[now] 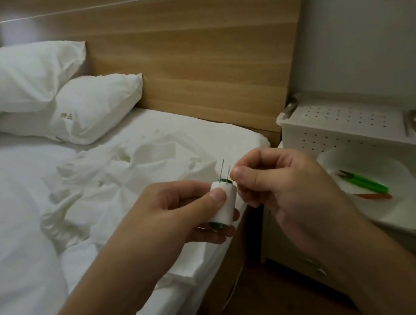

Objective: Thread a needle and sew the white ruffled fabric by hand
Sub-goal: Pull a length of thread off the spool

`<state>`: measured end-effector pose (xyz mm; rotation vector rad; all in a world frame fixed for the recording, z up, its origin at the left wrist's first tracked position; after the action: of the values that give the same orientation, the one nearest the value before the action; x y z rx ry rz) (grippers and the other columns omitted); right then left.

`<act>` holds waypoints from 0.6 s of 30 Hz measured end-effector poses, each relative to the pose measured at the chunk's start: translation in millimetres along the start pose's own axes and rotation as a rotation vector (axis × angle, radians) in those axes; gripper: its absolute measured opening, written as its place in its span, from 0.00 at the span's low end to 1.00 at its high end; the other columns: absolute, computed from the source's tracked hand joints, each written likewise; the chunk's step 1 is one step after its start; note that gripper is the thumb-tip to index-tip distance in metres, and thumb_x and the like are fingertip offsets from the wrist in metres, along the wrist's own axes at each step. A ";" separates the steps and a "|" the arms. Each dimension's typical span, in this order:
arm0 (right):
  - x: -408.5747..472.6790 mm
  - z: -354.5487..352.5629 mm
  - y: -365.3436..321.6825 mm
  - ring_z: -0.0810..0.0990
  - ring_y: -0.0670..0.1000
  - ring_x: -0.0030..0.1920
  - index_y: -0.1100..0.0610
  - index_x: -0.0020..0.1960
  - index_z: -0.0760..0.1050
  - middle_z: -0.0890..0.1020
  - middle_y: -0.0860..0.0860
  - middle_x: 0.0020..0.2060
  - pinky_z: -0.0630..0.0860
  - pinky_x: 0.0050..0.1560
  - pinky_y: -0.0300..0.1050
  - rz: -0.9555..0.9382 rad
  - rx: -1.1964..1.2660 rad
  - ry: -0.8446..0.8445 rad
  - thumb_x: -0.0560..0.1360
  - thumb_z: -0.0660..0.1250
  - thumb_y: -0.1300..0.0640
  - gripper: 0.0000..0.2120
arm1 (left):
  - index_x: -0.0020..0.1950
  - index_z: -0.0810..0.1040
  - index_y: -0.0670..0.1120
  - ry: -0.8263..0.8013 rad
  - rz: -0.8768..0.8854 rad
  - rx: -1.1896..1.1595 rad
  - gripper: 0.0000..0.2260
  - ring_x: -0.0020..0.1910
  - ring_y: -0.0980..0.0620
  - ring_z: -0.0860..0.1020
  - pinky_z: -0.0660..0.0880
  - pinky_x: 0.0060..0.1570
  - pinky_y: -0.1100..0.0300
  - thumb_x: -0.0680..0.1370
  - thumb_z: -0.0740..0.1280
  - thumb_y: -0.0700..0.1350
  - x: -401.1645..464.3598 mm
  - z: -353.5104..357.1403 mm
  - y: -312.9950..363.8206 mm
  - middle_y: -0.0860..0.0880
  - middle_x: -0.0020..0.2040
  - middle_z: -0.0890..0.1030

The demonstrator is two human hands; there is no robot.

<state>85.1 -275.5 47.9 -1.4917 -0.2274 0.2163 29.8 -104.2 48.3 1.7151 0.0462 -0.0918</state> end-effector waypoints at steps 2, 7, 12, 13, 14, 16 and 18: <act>2.7 2.7 1.6 0.77 0.53 0.38 0.60 0.42 0.84 0.81 0.55 0.35 0.76 0.42 0.47 0.007 0.014 0.013 0.77 0.71 0.62 0.06 | 0.54 0.89 0.45 -0.011 -0.019 -0.012 0.11 0.48 0.43 0.88 0.85 0.53 0.50 0.80 0.69 0.48 0.2 -3.4 -1.3 0.42 0.48 0.89; 8.4 7.6 6.2 0.77 0.54 0.38 0.61 0.41 0.84 0.80 0.55 0.33 0.75 0.43 0.48 0.040 0.105 0.084 0.76 0.70 0.64 0.06 | 0.53 0.89 0.44 -0.029 -0.041 0.003 0.11 0.47 0.43 0.88 0.84 0.50 0.52 0.80 0.70 0.48 -2.6 -15.5 -3.0 0.41 0.48 0.89; 16.2 2.5 4.3 0.77 0.52 0.37 0.63 0.46 0.83 0.80 0.55 0.34 0.75 0.38 0.44 0.015 0.275 0.191 0.77 0.69 0.66 0.04 | 0.56 0.87 0.41 0.066 -0.131 0.043 0.10 0.47 0.41 0.88 0.85 0.49 0.51 0.80 0.71 0.45 -10.2 -46.2 -11.2 0.42 0.48 0.89; 15.6 4.2 5.3 0.78 0.53 0.37 0.63 0.47 0.83 0.81 0.55 0.35 0.76 0.38 0.44 0.009 0.260 0.175 0.77 0.69 0.65 0.04 | 0.57 0.86 0.40 0.150 -0.150 0.011 0.11 0.47 0.40 0.88 0.84 0.49 0.51 0.80 0.70 0.45 -10.6 -57.9 -15.1 0.42 0.49 0.89; 14.0 8.1 7.7 0.79 0.53 0.38 0.62 0.47 0.83 0.81 0.55 0.36 0.77 0.38 0.45 0.011 0.230 0.149 0.78 0.69 0.64 0.04 | 0.59 0.85 0.39 0.234 -0.168 -0.029 0.11 0.47 0.40 0.88 0.84 0.48 0.50 0.81 0.70 0.44 -10.6 -69.3 -19.0 0.41 0.49 0.89; 8.7 23.3 18.4 0.80 0.53 0.39 0.62 0.49 0.83 0.83 0.55 0.38 0.78 0.39 0.46 0.048 0.164 0.084 0.80 0.68 0.62 0.06 | 0.60 0.84 0.39 0.357 -0.190 -0.094 0.11 0.46 0.42 0.88 0.83 0.49 0.49 0.82 0.70 0.44 -13.4 -89.1 -26.8 0.41 0.49 0.89; 2.6 42.9 33.3 0.82 0.53 0.39 0.61 0.51 0.82 0.84 0.54 0.38 0.79 0.39 0.46 0.099 0.111 0.016 0.81 0.67 0.60 0.06 | 0.61 0.83 0.39 0.415 -0.196 -0.143 0.10 0.46 0.43 0.89 0.83 0.49 0.50 0.84 0.69 0.44 -17.0 -101.1 -34.1 0.42 0.49 0.89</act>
<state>75.4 -231.5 17.4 -1.3950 -0.1271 0.2919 13.5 1.1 30.7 1.5587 0.5177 0.1215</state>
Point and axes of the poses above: each hand's wrist, its own x-axis towards the middle knuckle, its own z-axis out of the palm, y = z × x, the point moved 4 cm from there along x, towards the middle knuckle
